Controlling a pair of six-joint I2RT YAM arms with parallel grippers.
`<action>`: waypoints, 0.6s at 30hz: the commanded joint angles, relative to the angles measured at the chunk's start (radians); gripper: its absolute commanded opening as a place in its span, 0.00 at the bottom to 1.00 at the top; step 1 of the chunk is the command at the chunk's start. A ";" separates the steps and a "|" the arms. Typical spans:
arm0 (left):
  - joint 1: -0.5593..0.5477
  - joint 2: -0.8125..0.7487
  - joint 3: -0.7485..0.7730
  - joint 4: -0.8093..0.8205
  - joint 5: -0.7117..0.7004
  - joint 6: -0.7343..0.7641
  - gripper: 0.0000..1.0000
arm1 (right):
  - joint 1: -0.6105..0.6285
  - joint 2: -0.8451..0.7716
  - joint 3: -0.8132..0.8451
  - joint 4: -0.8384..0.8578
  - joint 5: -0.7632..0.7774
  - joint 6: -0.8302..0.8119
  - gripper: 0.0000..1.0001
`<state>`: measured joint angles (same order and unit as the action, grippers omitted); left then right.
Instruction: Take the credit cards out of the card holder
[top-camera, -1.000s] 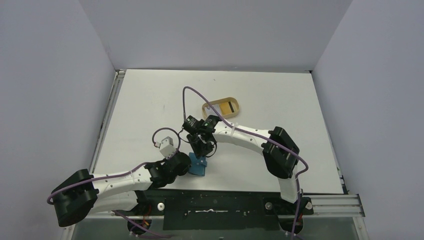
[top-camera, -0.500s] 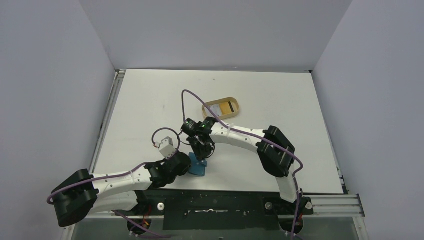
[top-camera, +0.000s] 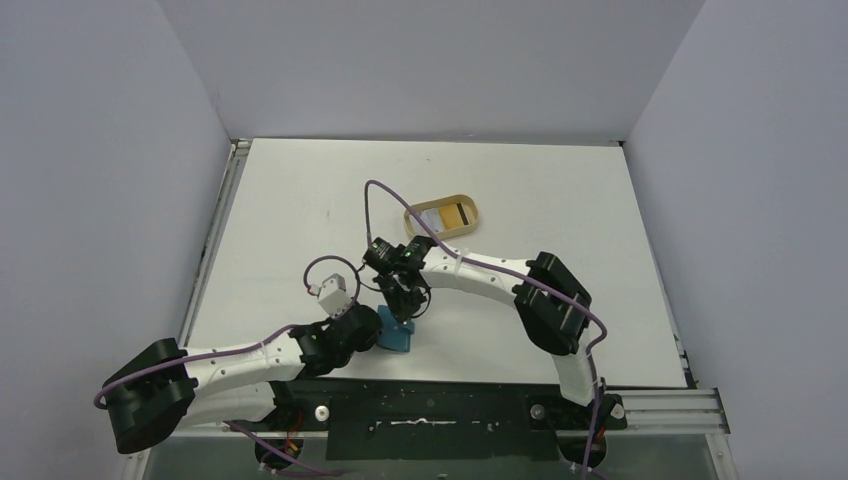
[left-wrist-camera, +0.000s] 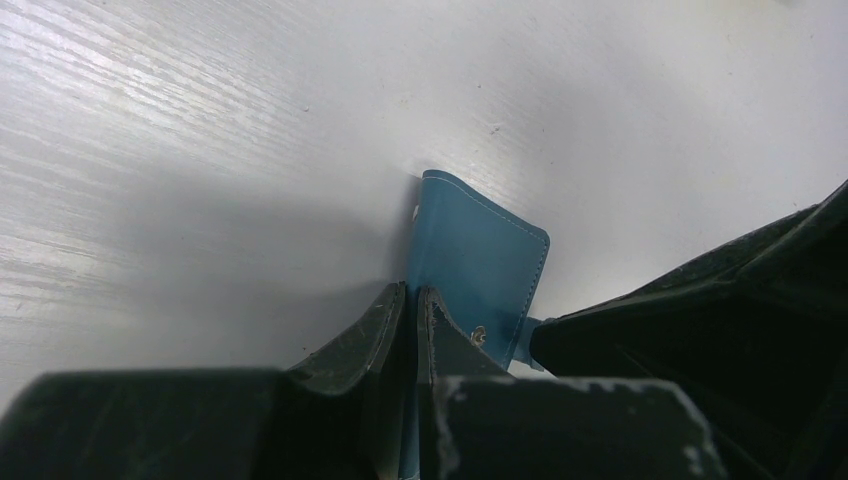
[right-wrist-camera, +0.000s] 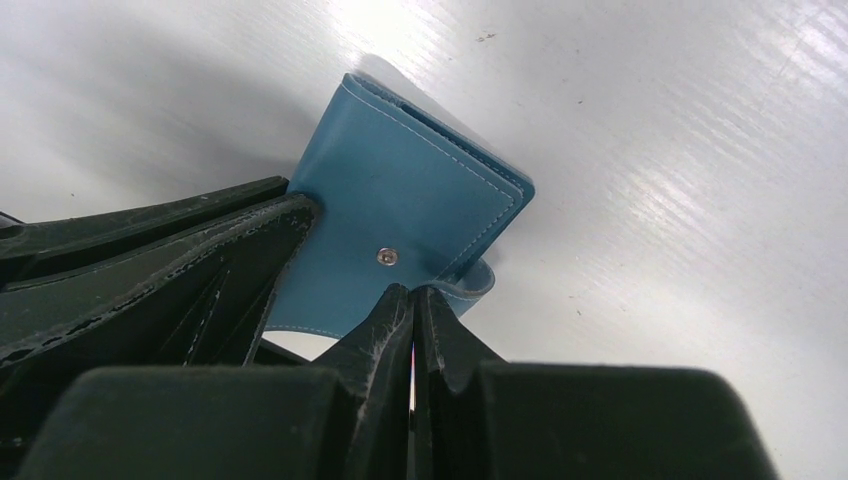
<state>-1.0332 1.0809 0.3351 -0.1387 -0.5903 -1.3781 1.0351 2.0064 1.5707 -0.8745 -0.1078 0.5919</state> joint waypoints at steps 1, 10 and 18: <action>-0.002 -0.014 -0.003 0.002 -0.013 -0.008 0.00 | 0.005 -0.099 -0.034 0.088 -0.005 0.024 0.00; -0.002 -0.012 -0.004 0.007 -0.013 -0.007 0.00 | 0.014 -0.092 0.019 -0.014 0.101 0.044 0.26; -0.002 -0.032 -0.011 -0.003 -0.015 -0.010 0.00 | 0.035 -0.054 0.024 -0.036 0.105 0.081 0.33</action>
<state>-1.0332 1.0725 0.3302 -0.1394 -0.5903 -1.3808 1.0550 1.9533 1.5536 -0.8940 -0.0402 0.6449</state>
